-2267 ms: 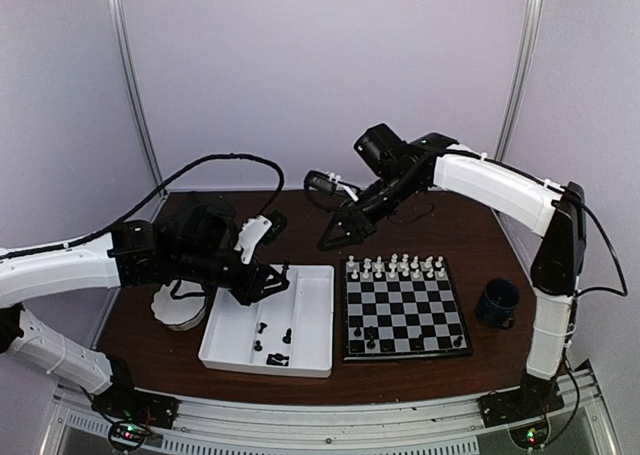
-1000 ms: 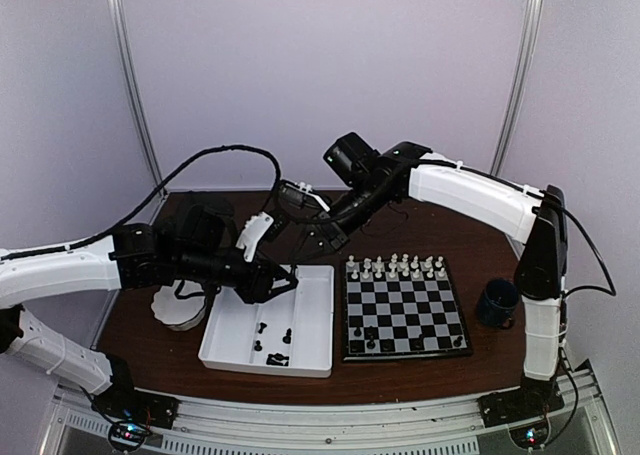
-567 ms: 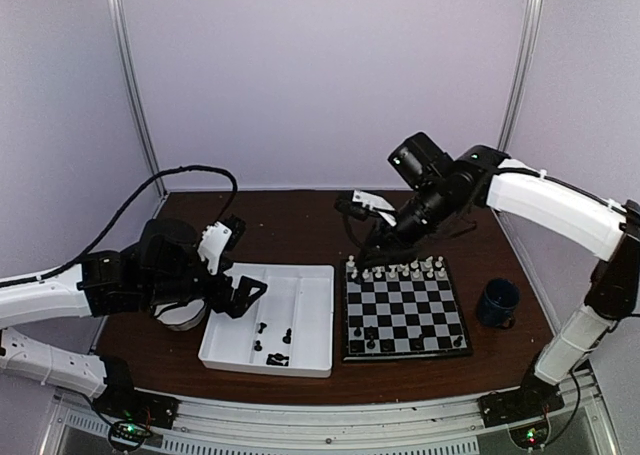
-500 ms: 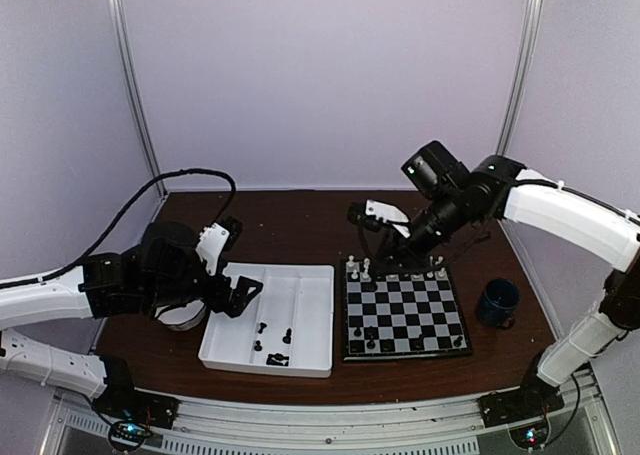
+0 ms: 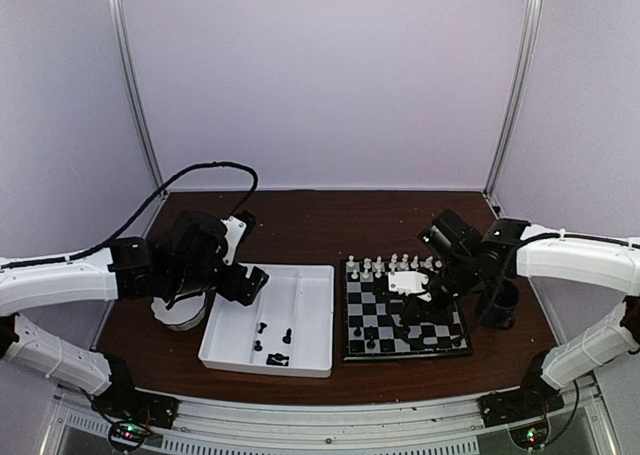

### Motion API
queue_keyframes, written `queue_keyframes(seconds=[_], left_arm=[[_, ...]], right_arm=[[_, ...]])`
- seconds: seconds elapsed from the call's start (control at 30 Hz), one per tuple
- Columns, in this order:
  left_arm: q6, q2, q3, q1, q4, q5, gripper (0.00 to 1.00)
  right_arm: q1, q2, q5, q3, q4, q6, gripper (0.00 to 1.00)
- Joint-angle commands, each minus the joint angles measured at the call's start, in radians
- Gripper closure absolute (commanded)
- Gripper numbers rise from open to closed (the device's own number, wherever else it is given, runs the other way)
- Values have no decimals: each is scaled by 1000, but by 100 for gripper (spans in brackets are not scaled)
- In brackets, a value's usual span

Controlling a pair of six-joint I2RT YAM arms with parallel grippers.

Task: Set up the chess pieces on the board
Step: Place the king on e8.

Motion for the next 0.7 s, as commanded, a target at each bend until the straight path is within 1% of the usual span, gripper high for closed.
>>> queue_keyframes(seconds=[0.0,0.17,0.67], left_arm=[[-29,6,43,6,-11,9,2],[-35,2,54,7,-20,1,2],[-37,5,59,7,-39,-1,2]], right_arm=[[15,-30,22,-40,85,-37,93],[18,-17,1,-69,102,-44,93],[19,92,-10,-51,57,-59,92]])
